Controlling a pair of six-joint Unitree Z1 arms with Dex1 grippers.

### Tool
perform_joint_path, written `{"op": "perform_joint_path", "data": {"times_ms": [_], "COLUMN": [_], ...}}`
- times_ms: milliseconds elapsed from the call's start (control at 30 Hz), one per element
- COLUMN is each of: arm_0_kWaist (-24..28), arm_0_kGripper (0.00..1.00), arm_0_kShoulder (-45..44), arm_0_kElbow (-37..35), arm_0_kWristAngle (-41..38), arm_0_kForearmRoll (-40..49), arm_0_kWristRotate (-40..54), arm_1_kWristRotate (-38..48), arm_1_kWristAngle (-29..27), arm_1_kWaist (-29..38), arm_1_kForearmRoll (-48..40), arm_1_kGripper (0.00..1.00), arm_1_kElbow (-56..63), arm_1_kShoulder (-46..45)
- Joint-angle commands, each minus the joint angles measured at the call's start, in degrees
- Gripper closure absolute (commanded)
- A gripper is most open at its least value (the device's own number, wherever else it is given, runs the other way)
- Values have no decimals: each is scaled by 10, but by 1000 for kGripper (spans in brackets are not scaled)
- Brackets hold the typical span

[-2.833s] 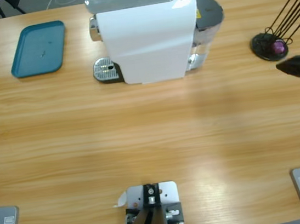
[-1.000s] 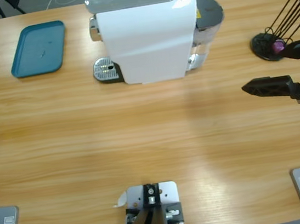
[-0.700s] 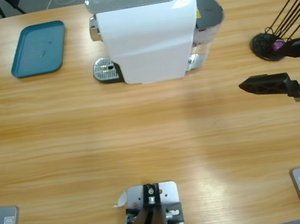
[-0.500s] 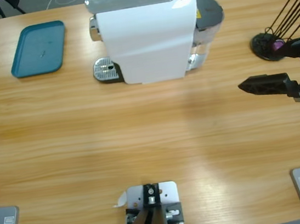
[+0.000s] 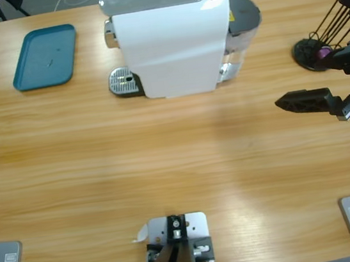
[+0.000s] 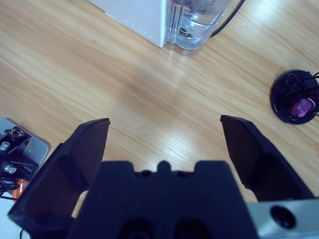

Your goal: Pour coffee

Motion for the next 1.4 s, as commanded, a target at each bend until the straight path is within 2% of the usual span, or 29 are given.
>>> {"op": "perform_joint_path", "data": {"times_ms": [33, 167, 400, 500, 533, 600, 667, 733, 900, 967, 1100, 1233, 1400], "arm_0_kWaist": [45, 43, 41, 34, 23, -10, -49, -80, -86, -109, -152, -157, -176], "arm_0_kGripper": [46, 140, 555, 948, 1000, 1000, 1000, 1000, 1000, 1000, 1000, 1000, 1000], "arm_0_kShoulder": [51, 55, 51, 40, 33, 27, 34, 18, -66, -90, -131, -95, -23], "arm_0_kElbow": [10, 12, 18, 23, 24, 20, 11, 2, -47, -66, -132, -167, -202], "arm_0_kWristAngle": [-46, -57, -64, -76, -76, -88, -141, -162, -240, -254, -347, -451, -482], "arm_0_kForearmRoll": [-42, -42, -42, -43, -43, -43, -42, -35, 54, 72, 159, 193, 211], "arm_0_kWristRotate": [21, 27, 42, 42, 44, 56, 84, 106, 156, 171, 223, 278, 389], "arm_1_kWristRotate": [7, 7, 7, 7, 7, 7, 7, 7, 7, 7, 7, 12, 13], "arm_1_kWristAngle": [9, 10, 11, 10, 10, 8, 6, 6, -1, -6, -15, -22, -30], "arm_1_kWaist": [5, 5, 5, 5, 5, 5, 5, 5, 5, 5, 5, 5, 5], "arm_1_kForearmRoll": [-2, -5, -8, -11, -12, -14, -16, -19, -30, -37, -59, -77, -82], "arm_1_kGripper": [0, 0, 0, 0, 0, 0, 0, 0, 0, 0, 0, 0, 0], "arm_1_kElbow": [2, -1, 1, 2, 2, 1, 0, 0, 19, 30, 60, 88, 104], "arm_1_kShoulder": [11, 17, 17, 17, 17, 17, 19, 18, -1, -10, -27, -40, -55]}}
